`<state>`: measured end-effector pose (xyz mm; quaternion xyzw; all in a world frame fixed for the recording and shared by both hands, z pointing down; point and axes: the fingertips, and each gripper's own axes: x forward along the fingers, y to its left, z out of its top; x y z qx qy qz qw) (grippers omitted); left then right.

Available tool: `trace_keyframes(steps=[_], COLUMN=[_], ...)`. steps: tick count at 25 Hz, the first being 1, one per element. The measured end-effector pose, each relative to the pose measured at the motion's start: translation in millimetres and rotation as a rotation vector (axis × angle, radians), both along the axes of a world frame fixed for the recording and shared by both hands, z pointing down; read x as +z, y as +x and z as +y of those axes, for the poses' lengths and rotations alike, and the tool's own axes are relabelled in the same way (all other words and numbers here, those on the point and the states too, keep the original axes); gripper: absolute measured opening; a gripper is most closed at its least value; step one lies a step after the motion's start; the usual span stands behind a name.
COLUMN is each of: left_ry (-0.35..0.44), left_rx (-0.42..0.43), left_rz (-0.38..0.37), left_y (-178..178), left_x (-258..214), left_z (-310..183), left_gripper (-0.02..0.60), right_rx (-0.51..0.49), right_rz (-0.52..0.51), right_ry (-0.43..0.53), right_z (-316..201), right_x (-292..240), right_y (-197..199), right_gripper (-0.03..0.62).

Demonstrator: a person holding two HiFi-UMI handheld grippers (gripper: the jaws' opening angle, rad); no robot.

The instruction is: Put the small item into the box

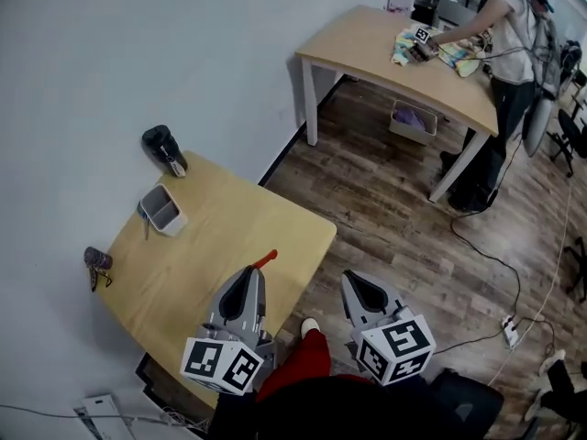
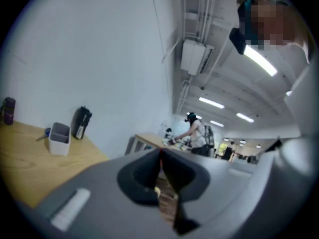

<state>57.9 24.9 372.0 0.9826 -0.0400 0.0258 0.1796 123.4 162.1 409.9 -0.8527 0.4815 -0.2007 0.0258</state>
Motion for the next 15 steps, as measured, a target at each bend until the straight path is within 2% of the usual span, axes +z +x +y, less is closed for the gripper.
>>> trace_keyframes(steps=[7, 15], left_ry=[-0.032, -0.053], left_rx=[-0.066, -0.179], left_rz=[-0.001, 0.027], left_y=[15.5, 1.9], left_x=[5.9, 2.7], left_z=[-42.1, -89.6], left_gripper=[0.015, 0.015], right_rx=[-0.1, -0.208], right_rz=[-0.015, 0.006], right_ry=[-0.034, -0.066], right_z=[-59.6, -111.9], right_x=[4.5, 1.0], right_y=[19.6, 20.0], right_gripper=[0.008, 0.008])
